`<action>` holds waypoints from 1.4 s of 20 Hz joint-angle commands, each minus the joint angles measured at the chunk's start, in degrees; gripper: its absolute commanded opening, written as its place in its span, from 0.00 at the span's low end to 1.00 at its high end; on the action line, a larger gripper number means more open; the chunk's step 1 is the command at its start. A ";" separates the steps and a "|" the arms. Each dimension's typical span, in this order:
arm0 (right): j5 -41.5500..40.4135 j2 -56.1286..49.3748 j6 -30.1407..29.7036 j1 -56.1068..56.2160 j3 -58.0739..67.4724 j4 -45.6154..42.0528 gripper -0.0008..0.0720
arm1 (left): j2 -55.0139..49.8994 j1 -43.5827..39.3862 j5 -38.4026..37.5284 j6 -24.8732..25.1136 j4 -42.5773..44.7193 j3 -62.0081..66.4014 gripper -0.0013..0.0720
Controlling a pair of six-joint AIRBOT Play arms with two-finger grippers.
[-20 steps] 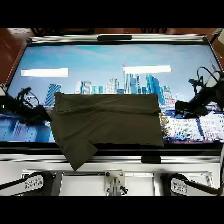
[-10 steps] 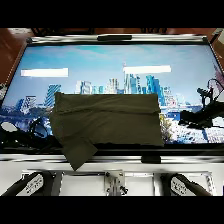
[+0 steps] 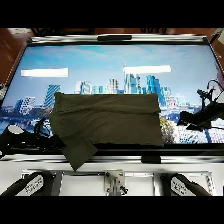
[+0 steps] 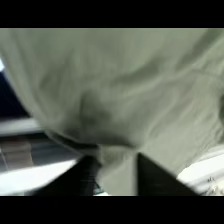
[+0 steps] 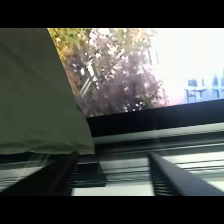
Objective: Fold the shirts.
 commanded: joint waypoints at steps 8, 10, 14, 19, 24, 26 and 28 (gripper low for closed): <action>-12.74 -0.13 -3.26 0.24 -22.86 13.27 0.95 | -0.48 -0.90 1.84 0.48 -1.99 -0.17 0.05; -15.26 -0.13 -3.58 0.26 -24.13 14.88 0.94 | -0.48 -0.90 1.16 0.48 -1.99 -0.17 0.05; -17.86 -0.15 -3.15 0.26 -24.50 16.28 0.87 | -0.46 -0.90 0.52 0.46 -1.99 -0.15 0.05; -17.62 -3.06 -2.99 2.89 -24.50 18.38 0.87 | -0.46 -0.90 -0.57 0.44 -2.01 -0.15 0.05; -20.48 -2.25 -2.19 7.98 -22.25 17.97 0.10 | -0.46 -0.72 -0.92 0.50 -1.97 0.90 0.05; -17.70 0.72 -5.27 7.87 -18.62 17.27 0.10 | -0.46 -0.72 -2.78 2.67 -1.95 4.02 0.05; -15.58 3.91 -7.39 7.87 -14.67 15.02 0.10 | -0.46 -0.72 -5.66 5.05 -1.97 9.51 0.05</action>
